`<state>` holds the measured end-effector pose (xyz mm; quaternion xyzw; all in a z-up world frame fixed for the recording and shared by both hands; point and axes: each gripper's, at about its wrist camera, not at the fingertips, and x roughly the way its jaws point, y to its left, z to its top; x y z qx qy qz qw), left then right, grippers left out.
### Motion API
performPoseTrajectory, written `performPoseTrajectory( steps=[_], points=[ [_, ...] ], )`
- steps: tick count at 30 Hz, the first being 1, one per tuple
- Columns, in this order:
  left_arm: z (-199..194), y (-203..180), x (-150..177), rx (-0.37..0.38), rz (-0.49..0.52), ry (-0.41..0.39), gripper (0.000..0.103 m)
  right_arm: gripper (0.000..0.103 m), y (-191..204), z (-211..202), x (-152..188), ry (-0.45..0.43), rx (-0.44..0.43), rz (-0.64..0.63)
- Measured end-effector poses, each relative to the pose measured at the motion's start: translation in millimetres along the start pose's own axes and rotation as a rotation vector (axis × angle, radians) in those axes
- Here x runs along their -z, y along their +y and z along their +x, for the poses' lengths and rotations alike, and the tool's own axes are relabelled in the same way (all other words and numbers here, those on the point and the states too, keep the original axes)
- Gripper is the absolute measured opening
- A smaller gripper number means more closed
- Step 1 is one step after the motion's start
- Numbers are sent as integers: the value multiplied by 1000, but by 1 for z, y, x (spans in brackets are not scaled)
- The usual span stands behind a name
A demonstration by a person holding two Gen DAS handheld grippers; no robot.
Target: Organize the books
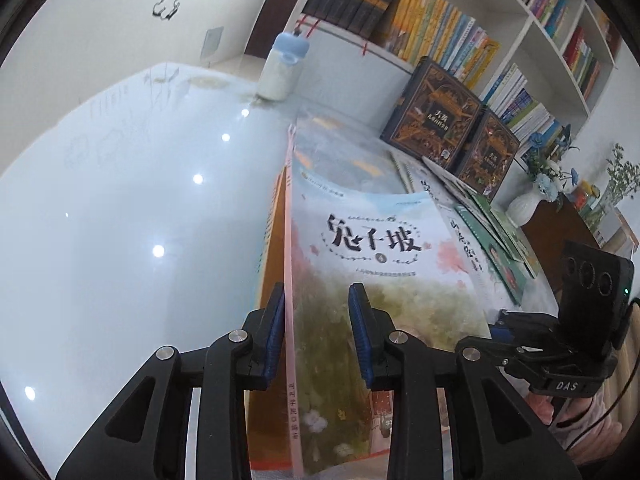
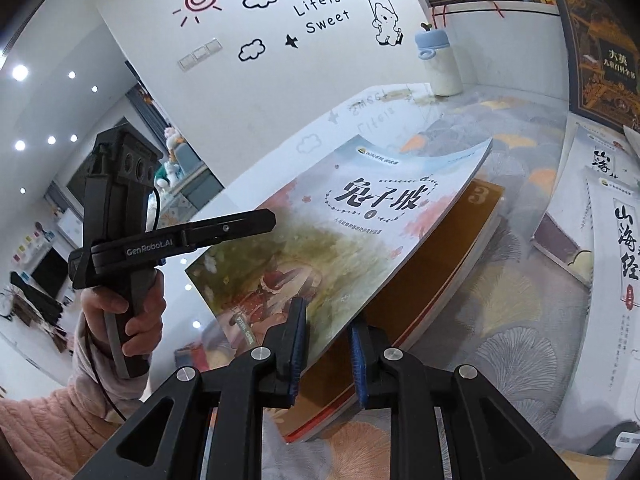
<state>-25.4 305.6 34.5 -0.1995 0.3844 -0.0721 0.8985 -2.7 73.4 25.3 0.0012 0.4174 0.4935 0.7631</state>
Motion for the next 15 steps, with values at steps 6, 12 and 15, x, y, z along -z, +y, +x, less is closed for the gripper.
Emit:
performPoseTrajectory(
  steps=[6,12,15],
  points=[
    [4,5,5,-7,-15,-12,30,20,2,7,2,27,17,-11],
    [3,-5,7,-91,42,-22,33,21,0,7,4,42,5,-1],
    [0,-4,8,-169,44,-27,38,23,0,7,4,43,-1,-3]
  ],
)
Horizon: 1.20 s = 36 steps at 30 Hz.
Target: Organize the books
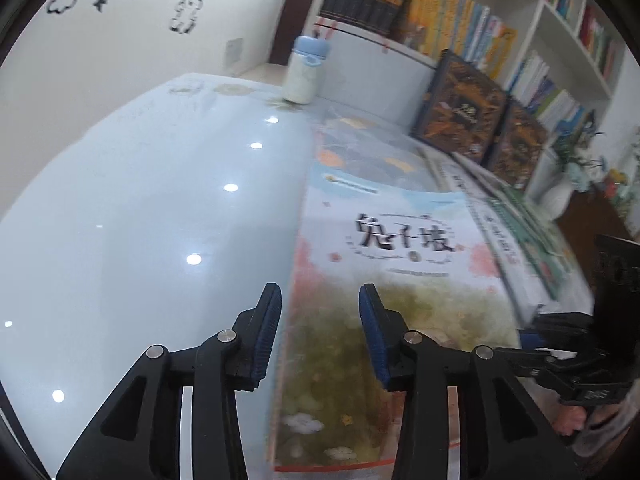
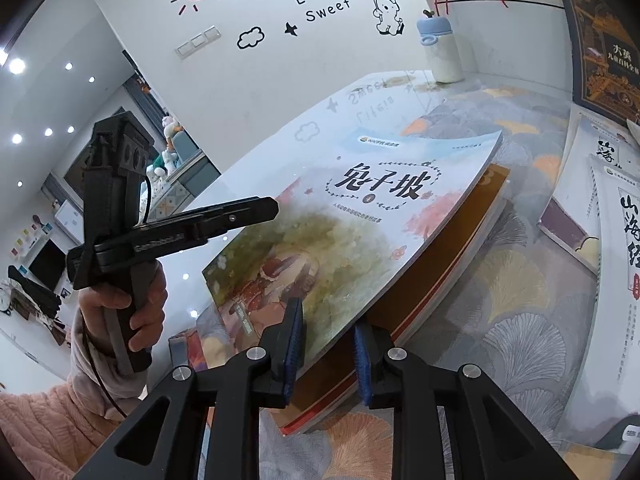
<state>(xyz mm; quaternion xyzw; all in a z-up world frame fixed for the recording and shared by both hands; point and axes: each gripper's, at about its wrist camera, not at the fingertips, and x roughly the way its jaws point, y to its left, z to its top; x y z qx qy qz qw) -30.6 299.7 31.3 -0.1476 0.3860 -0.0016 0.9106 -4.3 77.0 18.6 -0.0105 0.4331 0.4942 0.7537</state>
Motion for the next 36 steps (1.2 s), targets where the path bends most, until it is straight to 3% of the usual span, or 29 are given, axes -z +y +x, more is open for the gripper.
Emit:
performPoseTrajectory(
  steps=[4,6,11,13,36],
  points=[
    [8,3,2,-38,10,49,39,26,0,5,-1,16,0,-5],
    [9,5,3,-12,-4,55,39,31,1,4,-1,18,1,-7],
    [9,-1,4,-12,11,70,39,47,7,-1,0,38,35,-28],
    [9,-3,5,-17,17,75,39,63,6,-3,2,39,46,-24],
    [0,-13,15,-40,19,96,40,66,-2,-4,10,76,-11,27]
  ],
)
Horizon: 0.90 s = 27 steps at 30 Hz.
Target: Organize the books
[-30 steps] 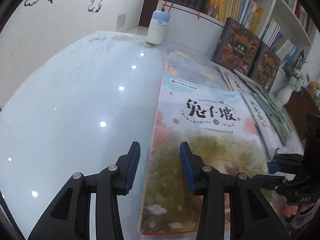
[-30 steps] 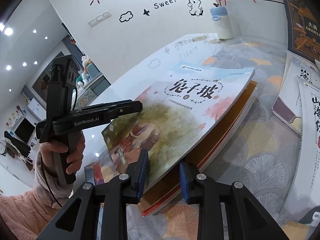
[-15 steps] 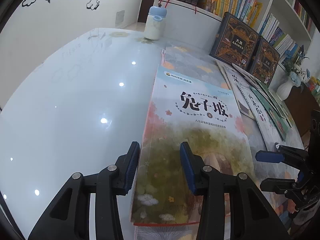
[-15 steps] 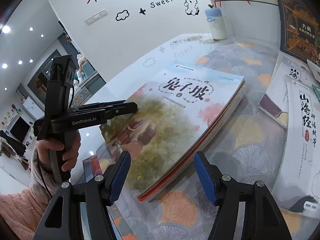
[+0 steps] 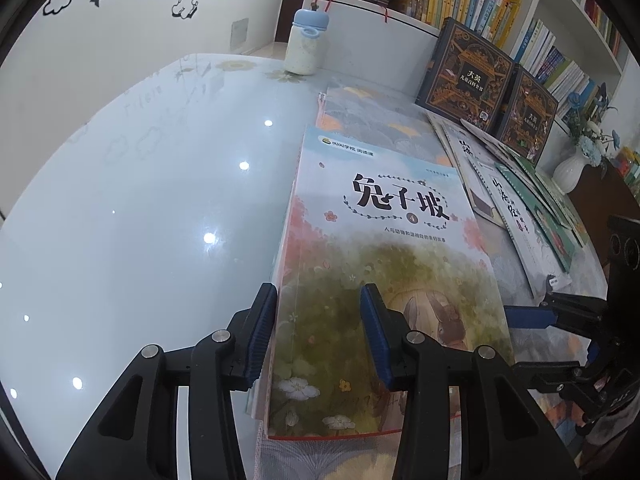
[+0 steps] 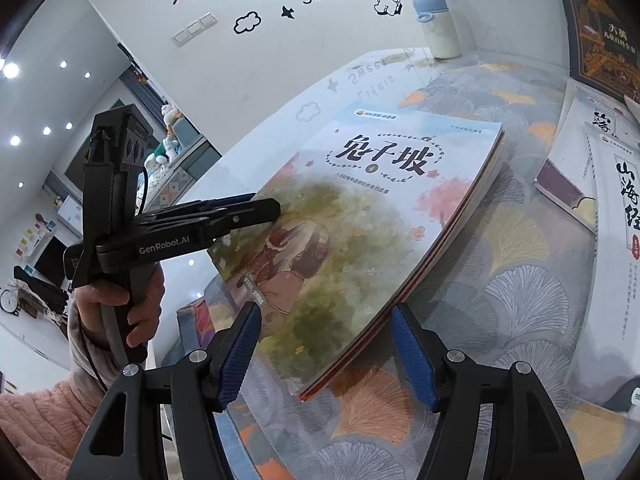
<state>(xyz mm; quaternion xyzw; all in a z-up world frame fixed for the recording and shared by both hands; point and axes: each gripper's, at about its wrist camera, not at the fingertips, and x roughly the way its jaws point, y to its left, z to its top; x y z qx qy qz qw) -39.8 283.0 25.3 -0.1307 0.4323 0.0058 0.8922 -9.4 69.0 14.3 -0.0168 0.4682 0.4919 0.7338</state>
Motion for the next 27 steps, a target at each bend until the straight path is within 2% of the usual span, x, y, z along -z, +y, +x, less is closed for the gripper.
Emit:
performPoseTrajectory(
  steps=[11,16,22,27],
  points=[
    [1,-2,-4,-28,-1,8,40,68,2,-1,2,-1,-12,-16],
    [-12,-11,-9,-50,5,-32,40,68,-2,-7,2,-11,-20,-17],
    [-25,-43,-21,-22,38,-71,41,68,-21,-42,5,-55,5,-12],
    [-17,-92,-32,50,92,-58,42,68,-67,-92,19,-118,53,65]
  ],
)
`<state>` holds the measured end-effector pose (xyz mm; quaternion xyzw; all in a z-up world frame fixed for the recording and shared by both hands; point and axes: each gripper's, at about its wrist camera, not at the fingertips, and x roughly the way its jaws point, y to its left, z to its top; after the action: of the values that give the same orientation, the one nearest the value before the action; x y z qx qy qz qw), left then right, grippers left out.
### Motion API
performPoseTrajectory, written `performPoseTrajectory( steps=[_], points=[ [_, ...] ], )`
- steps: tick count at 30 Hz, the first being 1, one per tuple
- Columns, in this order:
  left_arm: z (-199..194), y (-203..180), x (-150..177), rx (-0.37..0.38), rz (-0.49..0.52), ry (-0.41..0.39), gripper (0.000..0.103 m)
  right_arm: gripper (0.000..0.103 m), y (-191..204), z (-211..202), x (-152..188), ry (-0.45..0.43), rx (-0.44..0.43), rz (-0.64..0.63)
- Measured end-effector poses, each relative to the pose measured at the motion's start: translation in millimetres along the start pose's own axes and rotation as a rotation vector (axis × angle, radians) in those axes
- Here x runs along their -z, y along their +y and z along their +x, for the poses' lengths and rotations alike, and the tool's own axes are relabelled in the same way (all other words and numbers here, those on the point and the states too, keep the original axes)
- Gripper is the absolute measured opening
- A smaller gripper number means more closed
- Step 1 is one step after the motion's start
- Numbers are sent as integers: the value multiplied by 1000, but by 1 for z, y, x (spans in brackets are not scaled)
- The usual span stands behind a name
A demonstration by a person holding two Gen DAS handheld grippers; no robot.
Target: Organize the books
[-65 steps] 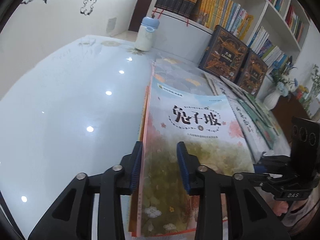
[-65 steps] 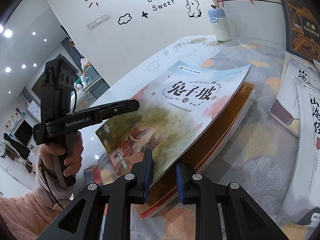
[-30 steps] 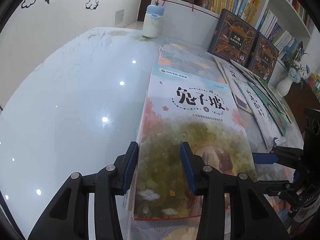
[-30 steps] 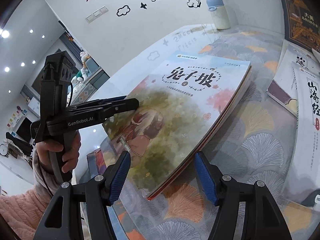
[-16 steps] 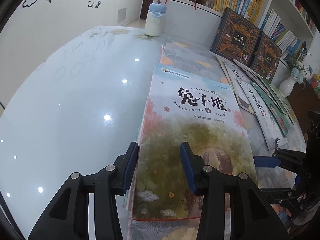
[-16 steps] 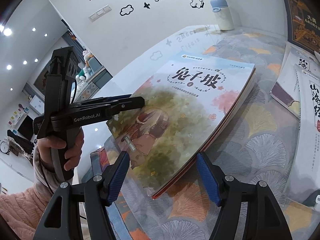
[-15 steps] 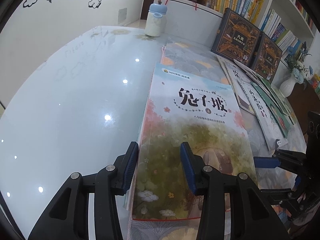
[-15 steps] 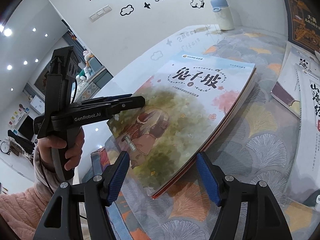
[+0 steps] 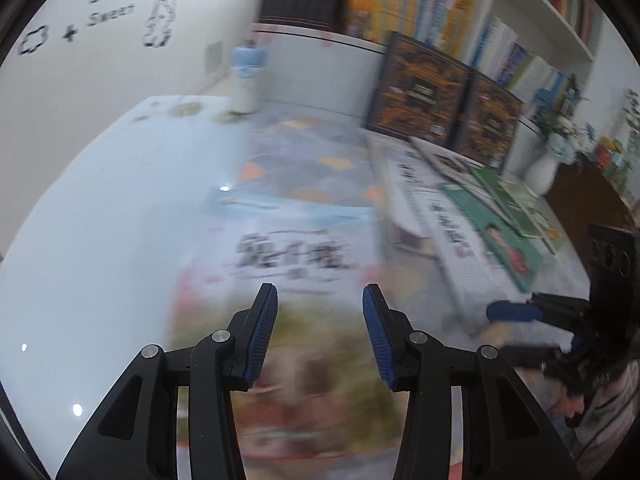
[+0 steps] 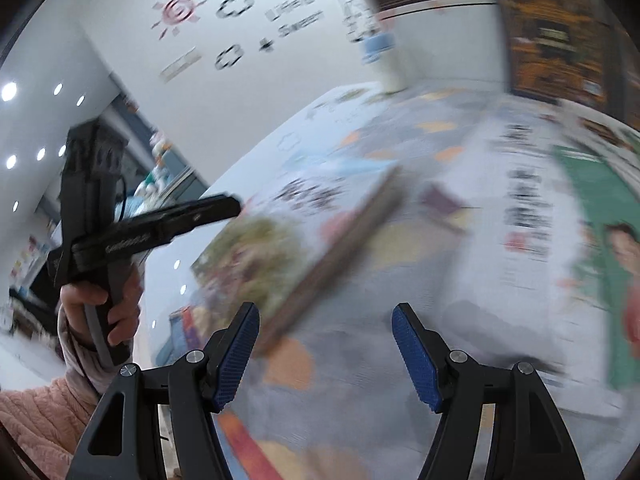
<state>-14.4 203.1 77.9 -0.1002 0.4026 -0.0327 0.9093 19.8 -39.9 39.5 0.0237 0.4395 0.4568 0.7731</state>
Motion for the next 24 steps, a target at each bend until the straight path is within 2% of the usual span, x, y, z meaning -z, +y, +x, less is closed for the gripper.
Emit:
performPoseTrajectory(
  steps=[7,13,16,20,24],
  points=[
    [45,-89,-21,112,85,51,42,68,-104,-84,17,-94,161,174],
    [93,-158,-32,225,93,129,42,68,-185,-139,27,-119,306,281],
    [118,-186,-31,273,93,188,42,68,-214,-148,25,-103,330,303],
    [140,-209,-29,312,95,231,42,68,-235,-145,17,-73,387,269],
    [157,-221,-31,311,88,246,42,68,-248,-130,6,-49,355,250]
  ],
)
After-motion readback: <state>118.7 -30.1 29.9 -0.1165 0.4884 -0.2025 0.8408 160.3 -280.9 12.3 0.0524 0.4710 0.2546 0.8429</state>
